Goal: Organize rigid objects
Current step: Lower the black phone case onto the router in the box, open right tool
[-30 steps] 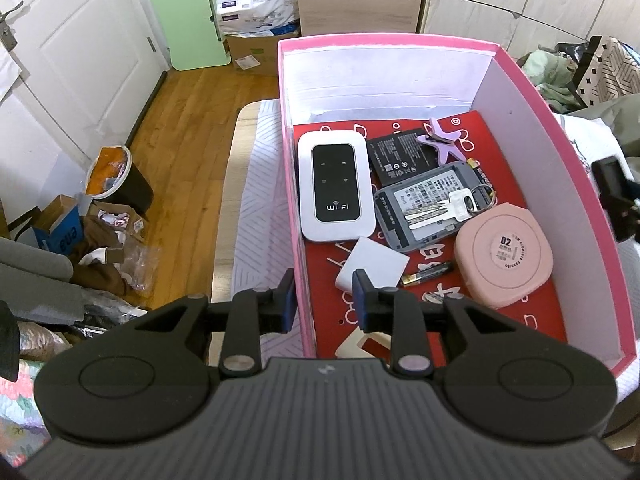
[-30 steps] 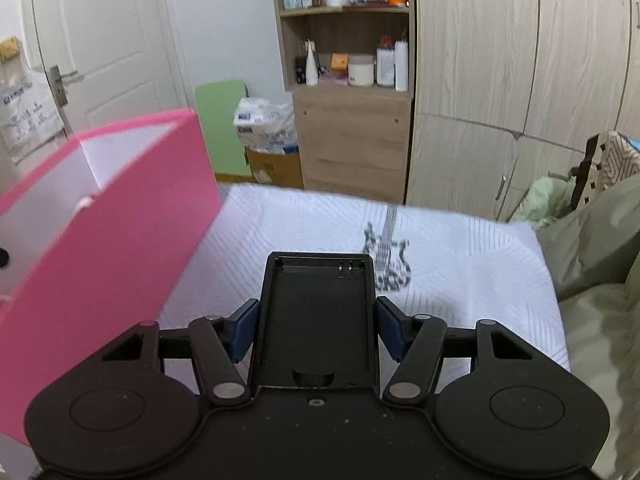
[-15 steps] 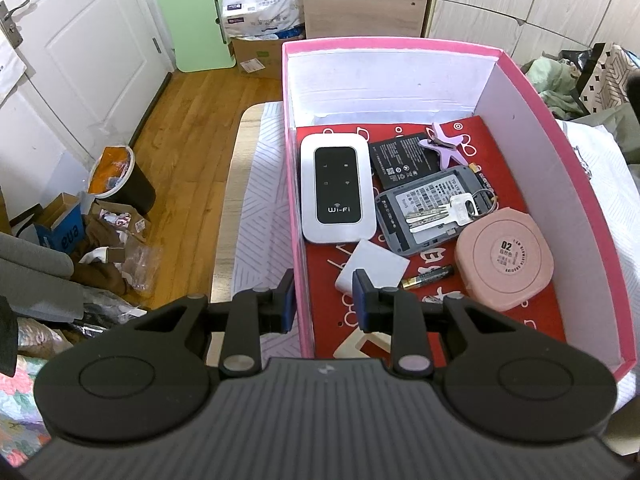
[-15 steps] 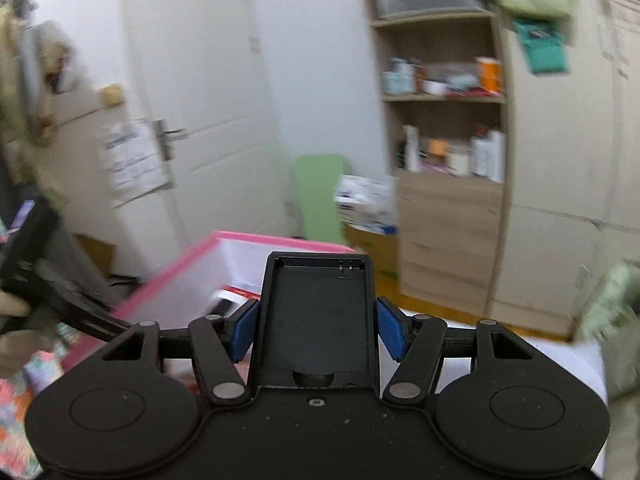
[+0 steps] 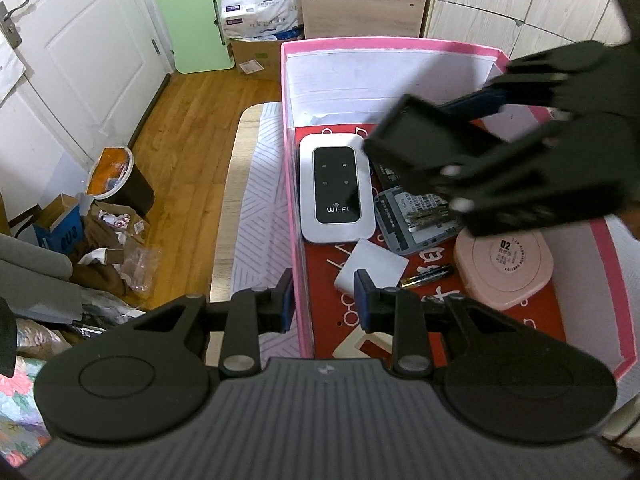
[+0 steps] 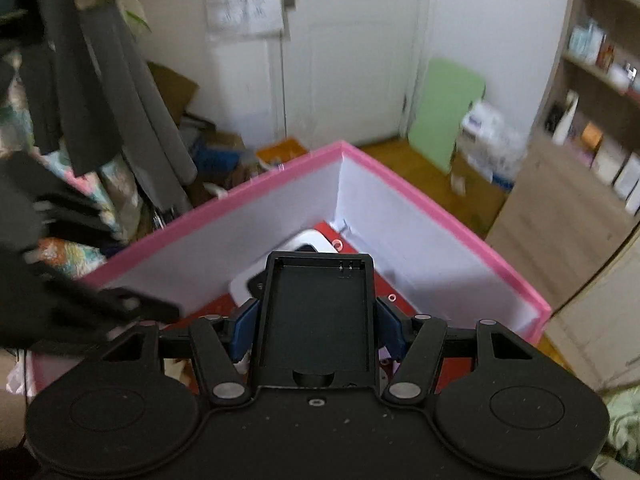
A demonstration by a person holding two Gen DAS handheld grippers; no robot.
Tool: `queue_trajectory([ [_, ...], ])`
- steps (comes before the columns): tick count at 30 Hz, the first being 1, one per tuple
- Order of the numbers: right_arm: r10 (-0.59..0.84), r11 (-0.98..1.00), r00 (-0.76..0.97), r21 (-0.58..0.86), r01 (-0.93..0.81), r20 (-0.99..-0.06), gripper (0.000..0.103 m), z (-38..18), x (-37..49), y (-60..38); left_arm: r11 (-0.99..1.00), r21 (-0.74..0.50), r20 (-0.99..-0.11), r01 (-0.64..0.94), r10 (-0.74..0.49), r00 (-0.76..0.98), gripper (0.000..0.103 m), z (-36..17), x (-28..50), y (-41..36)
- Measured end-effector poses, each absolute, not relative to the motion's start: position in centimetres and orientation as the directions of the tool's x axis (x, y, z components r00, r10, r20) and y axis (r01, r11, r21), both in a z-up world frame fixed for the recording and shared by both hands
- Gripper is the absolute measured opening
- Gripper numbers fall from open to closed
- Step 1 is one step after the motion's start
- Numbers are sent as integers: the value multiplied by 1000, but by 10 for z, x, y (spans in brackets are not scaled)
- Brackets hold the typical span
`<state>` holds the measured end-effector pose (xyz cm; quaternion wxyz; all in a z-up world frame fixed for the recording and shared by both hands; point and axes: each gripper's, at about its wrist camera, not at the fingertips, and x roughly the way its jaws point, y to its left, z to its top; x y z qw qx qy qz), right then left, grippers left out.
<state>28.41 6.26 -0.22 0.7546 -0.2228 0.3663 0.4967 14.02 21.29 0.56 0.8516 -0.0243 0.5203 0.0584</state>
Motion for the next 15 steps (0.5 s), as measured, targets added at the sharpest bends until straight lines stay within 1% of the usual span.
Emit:
queue_trajectory([
  [3, 555, 427, 232, 34, -903, -798, 67, -13, 293, 80, 992, 10, -889, -125, 66, 453, 27, 6, 140, 215],
  [5, 548, 451, 205, 79, -889, -811, 67, -17, 300, 88, 992, 10, -888, -123, 66, 454, 27, 6, 140, 215],
  [7, 535, 473, 195, 101, -875, -822, 72, -21, 307, 91, 993, 11, -888, -119, 65, 455, 27, 6, 139, 216],
  [10, 553, 512, 229, 110, -852, -801, 73, -18, 309, 79, 993, 6, -889, -118, 60, 455, 27, 5, 139, 217],
  [13, 608, 525, 236, 161, -836, -758, 73, -9, 303, 58, 993, 0, -888, -120, 55, 456, 27, 5, 139, 218],
  [15, 633, 529, 254, 169, -832, -731, 74, -3, 295, 45, 993, -1, -887, -117, 53, 458, 29, 5, 139, 218],
])
